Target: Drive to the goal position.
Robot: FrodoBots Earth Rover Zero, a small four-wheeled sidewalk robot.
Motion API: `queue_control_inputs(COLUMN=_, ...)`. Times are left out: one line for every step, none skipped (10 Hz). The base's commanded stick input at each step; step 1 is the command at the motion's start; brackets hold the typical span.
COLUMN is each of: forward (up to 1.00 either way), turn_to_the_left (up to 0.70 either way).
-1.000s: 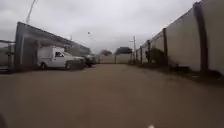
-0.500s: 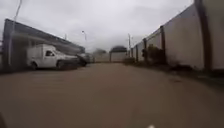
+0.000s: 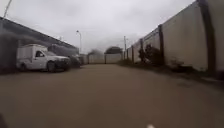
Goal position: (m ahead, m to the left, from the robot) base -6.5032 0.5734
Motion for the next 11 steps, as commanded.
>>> queue_control_inputs(forward=1.00, turn_to_the_left=0.00)
queue_control_inputs(forward=1.00, turn_to_the_left=0.00)
queue_control_inputs(forward=1.00, turn_to_the_left=0.00)
queue_control_inputs(forward=1.00, turn_to_the_left=0.00)
queue_control_inputs(forward=1.00, turn_to_the_left=0.00)
queue_control_inputs(forward=1.00, turn_to_the_left=0.00)
queue_control_inputs(forward=1.00, turn_to_the_left=0.00)
queue_control_inputs(forward=1.00, turn_to_the_left=0.00)
queue_control_inputs(forward=1.00, turn_to_the_left=0.00)
queue_control_inputs(forward=1.00, turn_to_the_left=0.00)
queue_control_inputs(forward=1.00, turn_to_the_left=0.00)
